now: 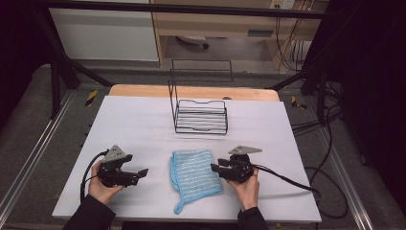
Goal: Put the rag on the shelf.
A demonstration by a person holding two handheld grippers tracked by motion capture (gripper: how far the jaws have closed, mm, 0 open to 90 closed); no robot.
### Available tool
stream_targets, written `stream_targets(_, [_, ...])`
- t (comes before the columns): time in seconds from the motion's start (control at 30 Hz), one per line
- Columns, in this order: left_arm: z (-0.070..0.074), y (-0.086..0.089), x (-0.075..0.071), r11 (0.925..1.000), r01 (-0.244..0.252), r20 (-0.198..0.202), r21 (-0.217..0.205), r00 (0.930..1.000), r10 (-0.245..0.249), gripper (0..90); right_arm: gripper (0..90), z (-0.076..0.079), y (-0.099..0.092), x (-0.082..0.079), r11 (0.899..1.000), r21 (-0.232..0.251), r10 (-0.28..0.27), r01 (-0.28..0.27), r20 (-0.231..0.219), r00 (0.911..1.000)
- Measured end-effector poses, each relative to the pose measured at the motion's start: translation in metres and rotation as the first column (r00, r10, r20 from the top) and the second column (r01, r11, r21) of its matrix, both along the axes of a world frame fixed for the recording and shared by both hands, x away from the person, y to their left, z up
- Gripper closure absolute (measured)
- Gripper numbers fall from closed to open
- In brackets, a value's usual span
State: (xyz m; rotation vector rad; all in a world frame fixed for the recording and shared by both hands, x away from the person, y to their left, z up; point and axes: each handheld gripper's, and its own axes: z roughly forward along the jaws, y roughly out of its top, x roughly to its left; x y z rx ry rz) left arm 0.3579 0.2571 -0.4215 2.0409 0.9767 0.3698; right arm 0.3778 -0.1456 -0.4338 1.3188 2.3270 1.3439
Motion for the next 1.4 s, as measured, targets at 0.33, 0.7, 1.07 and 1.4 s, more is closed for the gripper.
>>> stream_targets(0.33, [-0.002,0.001,0.002,1.0,0.001,-0.007,0.003,1.0,-0.001,14.1,68.5,-0.018,0.019,0.044,0.999,-0.019,0.036,-0.038,-0.064,0.9973])
stream_targets(0.7, [-0.002,0.0,0.002,1.0,0.006,-0.011,0.004,0.9999,-0.005,14.1,85.0,-0.013,0.016,0.032,0.998,-0.053,-0.018,0.016,-0.033,0.9993])
stream_targets(1.07, [-0.003,-0.003,0.002,0.9999,0.011,-0.017,0.011,0.9998,-0.011,14.1,82.6,-0.008,0.009,0.02,0.987,-0.136,-0.083,0.082,-0.007,0.9965])
stream_targets(1.4, [0.006,-0.012,0.004,0.9997,0.023,-0.015,0.001,0.9996,-0.023,13.0,49.5,0.004,-0.009,0.02,0.999,-0.038,-0.025,0.027,0.06,0.9979])
